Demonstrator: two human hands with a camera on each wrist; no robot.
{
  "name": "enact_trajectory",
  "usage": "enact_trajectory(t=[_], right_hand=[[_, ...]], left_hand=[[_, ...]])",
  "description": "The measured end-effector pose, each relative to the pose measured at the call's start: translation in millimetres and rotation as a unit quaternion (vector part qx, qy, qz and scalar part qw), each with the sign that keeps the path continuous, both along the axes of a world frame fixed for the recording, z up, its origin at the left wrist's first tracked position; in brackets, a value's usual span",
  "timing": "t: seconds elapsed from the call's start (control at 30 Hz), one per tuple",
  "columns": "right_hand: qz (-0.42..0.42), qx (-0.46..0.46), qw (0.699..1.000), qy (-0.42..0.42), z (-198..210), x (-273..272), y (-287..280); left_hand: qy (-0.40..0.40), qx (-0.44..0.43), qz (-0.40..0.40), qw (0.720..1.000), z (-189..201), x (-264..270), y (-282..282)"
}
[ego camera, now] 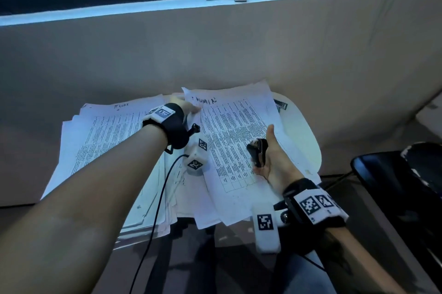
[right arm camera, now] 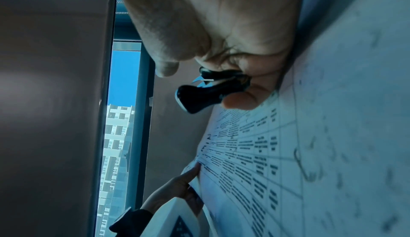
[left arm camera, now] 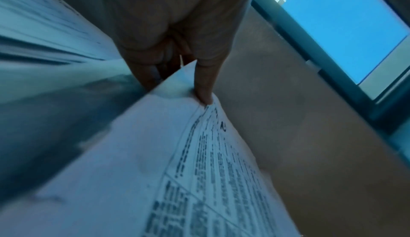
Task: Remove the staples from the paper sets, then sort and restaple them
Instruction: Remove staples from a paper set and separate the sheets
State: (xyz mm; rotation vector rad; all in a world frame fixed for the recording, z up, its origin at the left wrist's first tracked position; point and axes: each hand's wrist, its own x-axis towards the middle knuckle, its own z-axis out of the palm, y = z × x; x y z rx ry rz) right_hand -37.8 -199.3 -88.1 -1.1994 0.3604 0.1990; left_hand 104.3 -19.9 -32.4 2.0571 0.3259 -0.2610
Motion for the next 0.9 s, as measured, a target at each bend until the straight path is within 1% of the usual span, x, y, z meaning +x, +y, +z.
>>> enact_trajectory(t=[0.07, 0.13, 0.2, 0.27, 0.37, 0.47, 0.5, 0.6, 0.7, 0.73, 0.8, 0.9], right_hand=[[-0.005, 0.0, 1.0, -0.017, 3, -1, -1], [-0.017, -0.008, 0.998, -0.06, 7, -2, -5], [-0.006, -0.056, 0.992, -0.114, 15, -1, -11], [0.007, -0.131, 0.98, -0.149, 24, 2, -18], [-0.021, -0.243, 0.952, -0.187, 44, 13, -24], [-0.06, -0.285, 0.931, -0.218, 80, 26, -27], [-0.077, -0.293, 0.923, -0.237, 97, 30, -28], [-0.137, -0.287, 0.893, -0.318, 156, 39, -33], [-0.149, -0.23, 0.882, -0.382, 197, 38, -38], [-0.141, -0.215, 0.883, -0.393, 203, 34, -39], [-0.108, -0.201, 0.888, -0.4, 204, 24, -39], [-0.049, -0.161, 0.902, -0.398, 181, 7, -38]], left_hand=[[-0.03, -0.059, 0.015, 0.998, 6, -3, 1], [-0.076, -0.097, 0.021, 0.992, 17, -11, 0], [-0.135, -0.118, 0.008, 0.984, 26, -13, 3], [-0.201, -0.152, -0.003, 0.968, 39, -13, 8], [-0.297, -0.169, -0.011, 0.94, 60, -13, 16], [-0.387, -0.163, -0.041, 0.907, 94, -22, 16], [-0.419, -0.173, -0.049, 0.89, 108, -28, 14], [-0.49, -0.197, -0.069, 0.846, 145, -48, 14], [-0.528, -0.227, -0.099, 0.812, 159, -67, 16], [-0.529, -0.233, -0.104, 0.81, 158, -71, 18], [-0.521, -0.228, -0.103, 0.816, 150, -79, 25], [-0.509, -0.194, -0.099, 0.833, 128, -87, 38]])
